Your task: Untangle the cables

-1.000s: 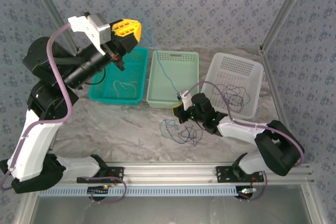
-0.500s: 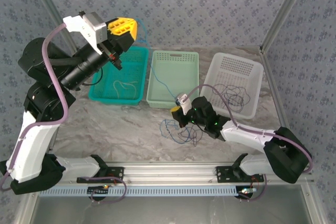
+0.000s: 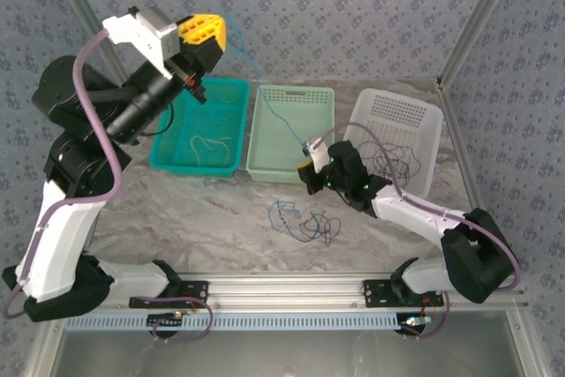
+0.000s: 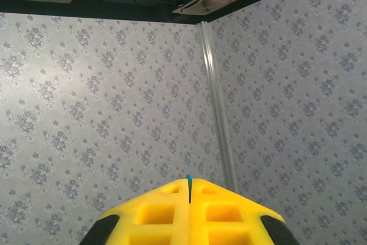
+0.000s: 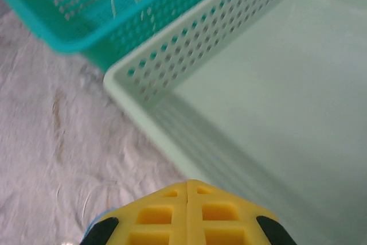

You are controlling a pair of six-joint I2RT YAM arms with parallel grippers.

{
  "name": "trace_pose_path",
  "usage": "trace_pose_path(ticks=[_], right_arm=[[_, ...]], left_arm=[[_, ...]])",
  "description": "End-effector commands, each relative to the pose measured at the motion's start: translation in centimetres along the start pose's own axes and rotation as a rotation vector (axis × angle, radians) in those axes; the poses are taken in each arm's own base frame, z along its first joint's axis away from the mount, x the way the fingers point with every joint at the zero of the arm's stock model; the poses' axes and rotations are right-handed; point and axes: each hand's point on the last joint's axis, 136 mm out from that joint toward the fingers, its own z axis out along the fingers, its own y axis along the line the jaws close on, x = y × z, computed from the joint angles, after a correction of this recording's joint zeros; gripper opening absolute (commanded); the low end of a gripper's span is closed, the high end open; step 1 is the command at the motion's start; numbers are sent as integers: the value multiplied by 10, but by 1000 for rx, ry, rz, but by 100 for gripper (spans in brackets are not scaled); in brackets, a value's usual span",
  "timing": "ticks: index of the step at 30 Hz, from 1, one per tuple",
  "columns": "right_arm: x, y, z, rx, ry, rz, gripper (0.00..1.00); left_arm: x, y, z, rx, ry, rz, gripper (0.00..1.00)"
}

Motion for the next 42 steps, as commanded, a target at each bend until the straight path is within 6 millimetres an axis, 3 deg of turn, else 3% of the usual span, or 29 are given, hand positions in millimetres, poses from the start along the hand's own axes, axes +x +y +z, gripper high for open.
trace_pose_path(ticks=[1,4,7,13,14,15,16,18,20,23,24,28,32,36,42], right_arm=[[-29,-11,6,-36,18,46,3],[-25,-26,22,-48,103,80,2],[-9,-39,37,-39,189,110,2],[13,-57,56,-2,290,193,16],[13,-58,57,-1,305,201,24],[19,-59,57,3,335,214,42],[4,-60,57,11,314,207,46],[-1,-62,50,31,304,211,54],[-4,-63,39,50,294,216,76],[-15,-65,23,70,269,217,82],[-5,-63,20,59,289,231,83],[4,-63,11,73,345,228,94],[13,-80,1,188,377,170,100],[8,-90,-21,237,256,181,100],[4,-104,-60,302,152,206,100]], left_arm=[[0,10,23,-21,-36,19,0],[27,23,51,-46,4,16,0],[67,51,76,-98,69,-4,0],[175,93,118,-135,233,-80,0],[195,98,125,-147,257,-86,0],[213,102,130,-154,283,-94,0],[228,106,134,-159,307,-108,0],[257,110,142,-148,349,-148,0],[277,107,147,-122,371,-189,0],[298,104,155,-101,381,-239,0],[306,104,158,-93,386,-254,0],[327,111,166,-123,404,-262,0],[333,146,168,-230,418,-233,0],[308,181,163,-301,374,-257,0],[242,209,153,-377,266,-205,0]])
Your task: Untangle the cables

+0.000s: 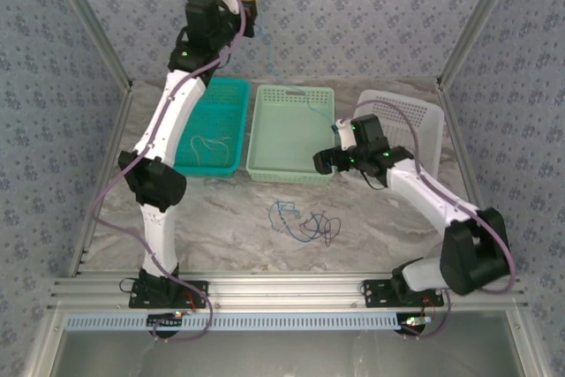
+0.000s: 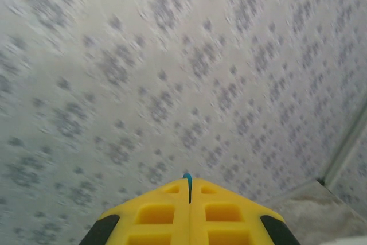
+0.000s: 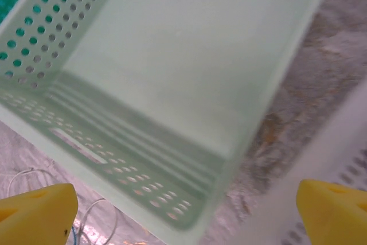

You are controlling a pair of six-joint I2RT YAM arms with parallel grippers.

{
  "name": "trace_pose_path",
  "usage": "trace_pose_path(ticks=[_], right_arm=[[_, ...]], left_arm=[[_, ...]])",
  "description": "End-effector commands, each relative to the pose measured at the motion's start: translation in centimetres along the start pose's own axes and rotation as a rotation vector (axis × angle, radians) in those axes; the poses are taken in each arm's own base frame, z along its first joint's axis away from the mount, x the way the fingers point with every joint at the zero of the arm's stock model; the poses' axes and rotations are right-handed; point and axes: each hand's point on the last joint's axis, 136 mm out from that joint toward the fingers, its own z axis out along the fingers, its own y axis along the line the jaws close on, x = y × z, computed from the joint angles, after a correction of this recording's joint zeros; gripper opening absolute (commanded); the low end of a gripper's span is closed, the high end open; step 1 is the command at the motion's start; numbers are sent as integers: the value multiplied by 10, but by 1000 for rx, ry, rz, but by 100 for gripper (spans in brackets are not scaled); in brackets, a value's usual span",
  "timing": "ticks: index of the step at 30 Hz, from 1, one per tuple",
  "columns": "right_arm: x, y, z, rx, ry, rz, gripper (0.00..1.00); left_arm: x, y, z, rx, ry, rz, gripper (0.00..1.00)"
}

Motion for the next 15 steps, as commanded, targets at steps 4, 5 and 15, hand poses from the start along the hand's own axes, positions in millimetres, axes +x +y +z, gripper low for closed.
trace_pose_path(ticks=[4,5,15], right_arm=[[-13,-23,-31,65,-120,72,100],[-16,-19,-35,47,-140,72,100],[-21,-7,-59,3,-187,39,100]], left_arm=[[-94,-7,-48,6,-193,-23,0],[-104,-10,-53,16,-218,-23,0],[-154,-24,-81,116,-356,-107,0]])
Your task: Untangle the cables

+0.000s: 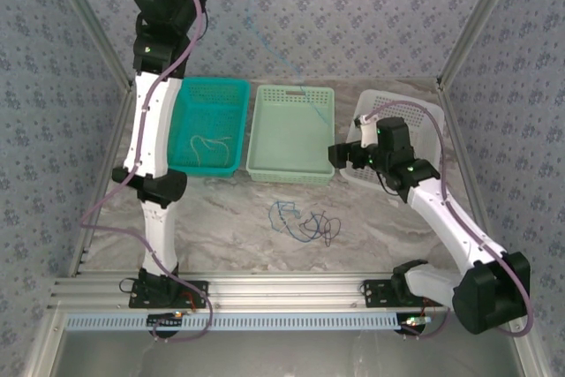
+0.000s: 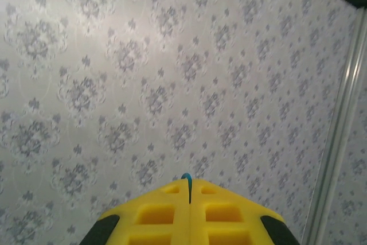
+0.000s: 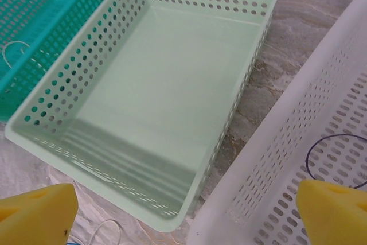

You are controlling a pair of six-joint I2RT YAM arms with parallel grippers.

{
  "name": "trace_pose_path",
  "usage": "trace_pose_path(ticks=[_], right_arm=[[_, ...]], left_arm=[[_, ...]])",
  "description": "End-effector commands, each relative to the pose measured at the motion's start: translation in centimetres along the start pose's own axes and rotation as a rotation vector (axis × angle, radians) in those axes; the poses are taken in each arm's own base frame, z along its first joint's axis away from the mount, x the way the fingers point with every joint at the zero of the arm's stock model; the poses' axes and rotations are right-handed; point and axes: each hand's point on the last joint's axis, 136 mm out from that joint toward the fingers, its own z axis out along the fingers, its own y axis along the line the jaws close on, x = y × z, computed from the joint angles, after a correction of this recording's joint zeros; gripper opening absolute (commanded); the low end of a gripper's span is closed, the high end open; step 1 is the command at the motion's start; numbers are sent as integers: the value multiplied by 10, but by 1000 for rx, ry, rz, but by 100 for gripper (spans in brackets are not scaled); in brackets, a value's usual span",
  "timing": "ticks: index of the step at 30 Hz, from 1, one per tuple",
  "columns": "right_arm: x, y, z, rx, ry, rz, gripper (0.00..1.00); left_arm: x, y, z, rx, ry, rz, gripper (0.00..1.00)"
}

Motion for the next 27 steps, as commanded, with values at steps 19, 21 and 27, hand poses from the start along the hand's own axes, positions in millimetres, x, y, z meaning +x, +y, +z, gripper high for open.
trace_pose_path(ticks=[19,21,27], right_arm=[[13,-16,-35,49,-16,21,100],[15,-16,-37,53,-14,20,100],[17,-19,-42,62,-21,25,100]], left_arm=[[20,1,4,133,74,-195,0],[23,-1,5,140,80,-204,0],[44,-15,9,178,137,-233,0]])
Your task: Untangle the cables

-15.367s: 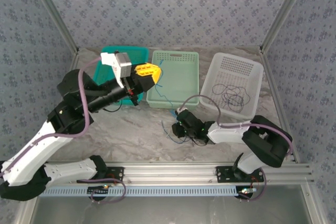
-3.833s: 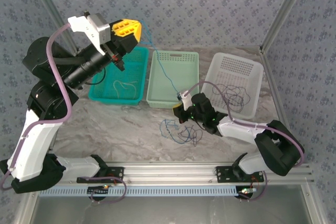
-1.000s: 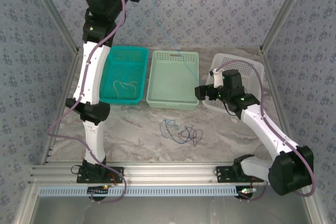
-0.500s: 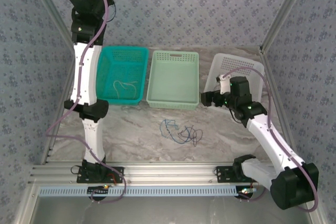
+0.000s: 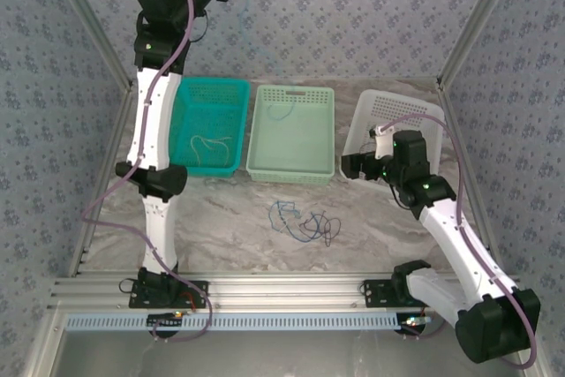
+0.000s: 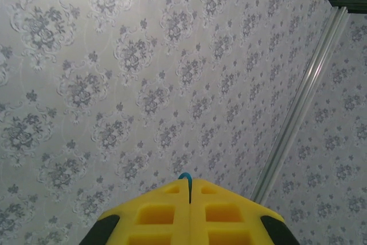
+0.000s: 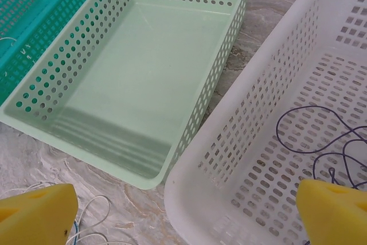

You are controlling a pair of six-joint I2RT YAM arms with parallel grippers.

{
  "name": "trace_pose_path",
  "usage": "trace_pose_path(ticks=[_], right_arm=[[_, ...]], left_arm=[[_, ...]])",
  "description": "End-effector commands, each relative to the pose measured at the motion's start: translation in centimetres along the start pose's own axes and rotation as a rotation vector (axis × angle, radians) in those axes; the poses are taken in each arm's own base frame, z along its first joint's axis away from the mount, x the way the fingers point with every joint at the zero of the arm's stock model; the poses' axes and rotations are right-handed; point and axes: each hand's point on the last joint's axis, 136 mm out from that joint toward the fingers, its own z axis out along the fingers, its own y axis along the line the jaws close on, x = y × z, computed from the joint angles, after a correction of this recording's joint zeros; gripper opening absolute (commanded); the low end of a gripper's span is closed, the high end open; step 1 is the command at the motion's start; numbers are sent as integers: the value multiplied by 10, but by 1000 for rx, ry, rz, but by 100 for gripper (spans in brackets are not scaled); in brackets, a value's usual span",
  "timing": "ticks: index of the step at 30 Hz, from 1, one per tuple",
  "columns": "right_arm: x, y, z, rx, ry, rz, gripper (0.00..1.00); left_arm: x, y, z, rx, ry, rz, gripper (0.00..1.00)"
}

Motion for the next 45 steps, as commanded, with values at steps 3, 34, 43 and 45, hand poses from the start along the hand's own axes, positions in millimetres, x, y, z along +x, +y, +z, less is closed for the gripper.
trace_pose_path(ticks=[3,34,43,45], right_arm=[[-3,-4,-8,20,-5,8,100],[-7,-4,-10,0,-33,10,100],[-7,-5,-9,-1,-41,15,100],[-8,-6,-9,1,-41,17,100]], left_arm=[[20,-32,7,85,54,-12,0],[187,-52,41,52,422,-50,0],[251,-22,38,-47,581,-87,0],[264,-19,37,-60,612,-100,0]])
